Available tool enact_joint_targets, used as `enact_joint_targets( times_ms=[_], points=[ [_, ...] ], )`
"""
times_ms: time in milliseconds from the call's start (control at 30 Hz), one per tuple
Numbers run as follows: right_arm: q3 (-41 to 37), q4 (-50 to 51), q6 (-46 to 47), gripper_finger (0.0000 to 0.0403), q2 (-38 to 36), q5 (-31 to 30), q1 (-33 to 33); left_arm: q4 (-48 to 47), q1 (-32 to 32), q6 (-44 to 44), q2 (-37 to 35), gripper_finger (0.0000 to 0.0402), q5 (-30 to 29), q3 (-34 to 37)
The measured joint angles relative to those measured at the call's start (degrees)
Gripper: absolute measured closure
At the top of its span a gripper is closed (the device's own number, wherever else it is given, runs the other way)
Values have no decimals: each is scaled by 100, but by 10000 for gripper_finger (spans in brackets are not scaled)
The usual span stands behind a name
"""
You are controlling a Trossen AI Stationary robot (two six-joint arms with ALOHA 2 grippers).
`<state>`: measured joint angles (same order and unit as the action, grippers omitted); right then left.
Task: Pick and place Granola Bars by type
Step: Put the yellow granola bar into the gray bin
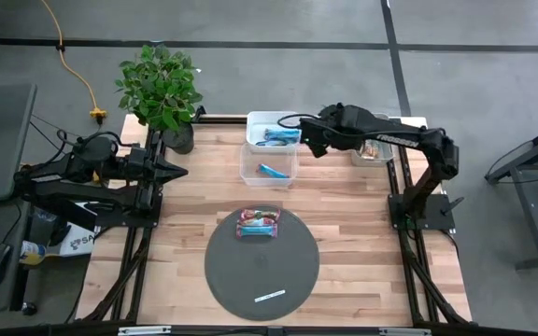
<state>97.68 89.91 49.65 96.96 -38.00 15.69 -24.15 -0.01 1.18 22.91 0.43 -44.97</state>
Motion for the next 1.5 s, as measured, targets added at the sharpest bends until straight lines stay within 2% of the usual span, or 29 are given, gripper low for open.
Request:
enact_joint_targets(
  times_ms=[300, 500, 667, 933, 1167, 1500],
  points=[
    [-1972, -323, 33, 350, -1090, 81, 942, -1, 0, 0, 0, 401, 0, 0],
    [-3175, -1173, -209, 350, -2059, 171, 1597, -1, 0, -1, 0, 401, 0, 0],
    [-3988, -2081, -541, 350, -2583, 433, 2115, -1, 0, 0, 0, 401, 1, 0],
    [-4950, -3781, -1111, 350, -2692, 948, 2738, -1, 0, 0, -1, 401, 1, 0],
    [-5788, -5242, -1211, 350, -2690, 1500, 3185, -1, 0, 1, 0, 401, 1, 0],
    [-6418, -6132, -1562, 350, -2688, 1993, 3571, -2, 0, 0, -2, 401, -1, 1]
  ],
)
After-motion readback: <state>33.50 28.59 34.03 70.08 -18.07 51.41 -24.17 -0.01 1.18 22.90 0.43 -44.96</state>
